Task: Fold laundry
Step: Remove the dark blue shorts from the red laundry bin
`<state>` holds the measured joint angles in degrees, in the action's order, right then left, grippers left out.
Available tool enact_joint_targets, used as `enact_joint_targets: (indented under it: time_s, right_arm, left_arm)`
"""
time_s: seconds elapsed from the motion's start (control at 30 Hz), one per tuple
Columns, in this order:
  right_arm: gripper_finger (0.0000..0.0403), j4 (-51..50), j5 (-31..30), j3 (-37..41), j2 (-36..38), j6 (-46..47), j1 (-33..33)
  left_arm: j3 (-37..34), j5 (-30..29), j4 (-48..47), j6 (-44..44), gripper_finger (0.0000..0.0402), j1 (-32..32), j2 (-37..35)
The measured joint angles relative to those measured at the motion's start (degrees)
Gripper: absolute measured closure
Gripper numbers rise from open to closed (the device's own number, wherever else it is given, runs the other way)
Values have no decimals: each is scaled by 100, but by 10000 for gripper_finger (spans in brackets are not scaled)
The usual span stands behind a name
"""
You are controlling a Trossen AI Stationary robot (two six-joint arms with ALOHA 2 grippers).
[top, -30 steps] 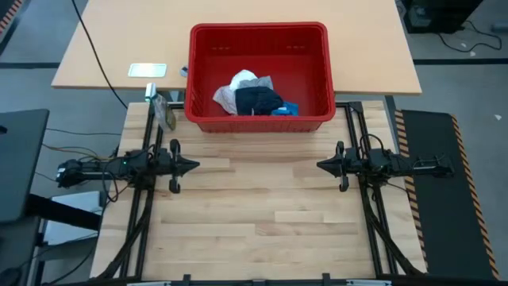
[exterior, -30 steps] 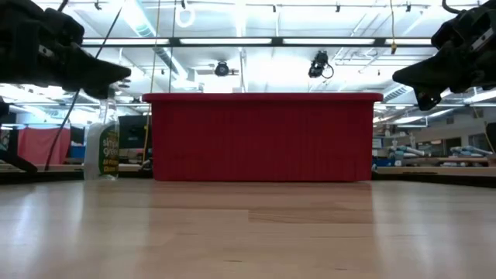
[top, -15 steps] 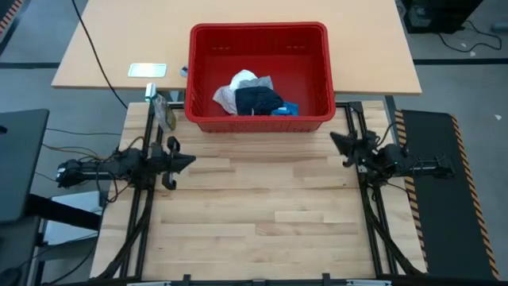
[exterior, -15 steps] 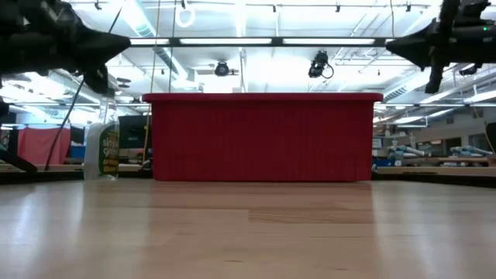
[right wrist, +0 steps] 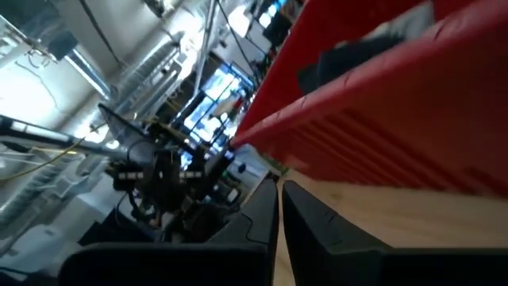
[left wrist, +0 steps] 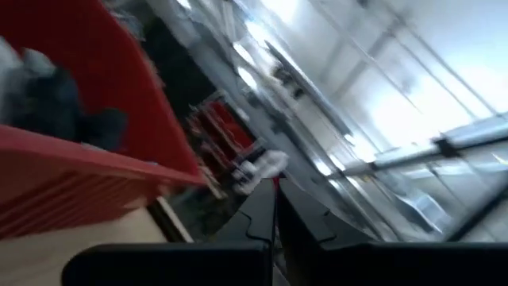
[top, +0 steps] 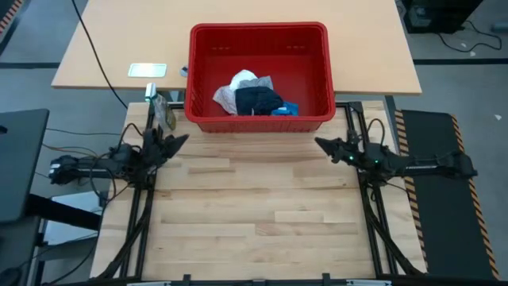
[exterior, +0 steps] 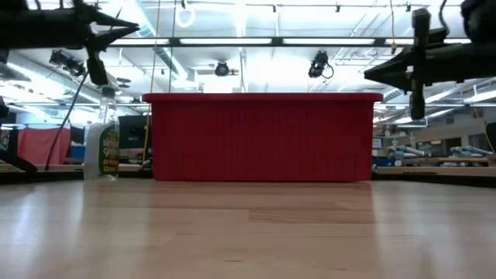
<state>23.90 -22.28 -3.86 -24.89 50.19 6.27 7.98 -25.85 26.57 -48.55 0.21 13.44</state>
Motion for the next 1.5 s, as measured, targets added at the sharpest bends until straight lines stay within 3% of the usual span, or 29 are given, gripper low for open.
enact_joint_targets:
  time_s: [0.1, 0.23, 0.43, 0.53, 0.63, 0.73, 0.83, 1.07, 1.2, 1.33, 1.5]
  right_arm:
    - [365, 94, 235, -401, -619, -8, 178]
    - [364, 92, 606, -1204, -1499, -568, 472]
    - [364, -68, 924, -2587, -2776, -1475, 960]
    - [364, -507, 1431, -3306, -3290, -1766, 1213]
    - [364, -1267, 1788, -3970, -3759, -1952, 1395]
    - [364, -2197, 1935, -4546, -4144, -2143, 1568]
    - [364, -2845, 2070, -4949, -4464, -2197, 1824]
    - [356, -3067, 2763, -5333, -5052, -1980, 2489]
    - [307, -2921, 3011, -5446, -5369, -1768, 2821]
    - [224, -2529, 3460, -5556, -5671, -1789, 3125]
    - [113, -2504, 2949, -5813, -6073, -2325, 3334]
  left_arm:
    - [436, -459, 4, -335, 383, 0, 572]
    - [1087, -557, 26, -134, 383, 0, 1371]
    - [2131, 98, -70, 1302, 383, 0, 2437]
    - [2722, 268, -809, 1611, 383, 33, 2814]
    - [3335, 274, -2210, 1619, 379, 281, 3115]
    - [3868, 299, -3425, 1595, 359, 678, 3404]
    - [4239, 718, -4056, 1664, 324, 1114, 3631]
    - [4475, 1725, -4754, 2171, 240, 2127, 4027]
    - [4475, 2330, -4791, 2449, 220, 2647, 4332]
    - [4480, 2938, -4796, 2489, 219, 2997, 4681]
    - [4482, 2982, -4697, 2891, 218, 3260, 5171]
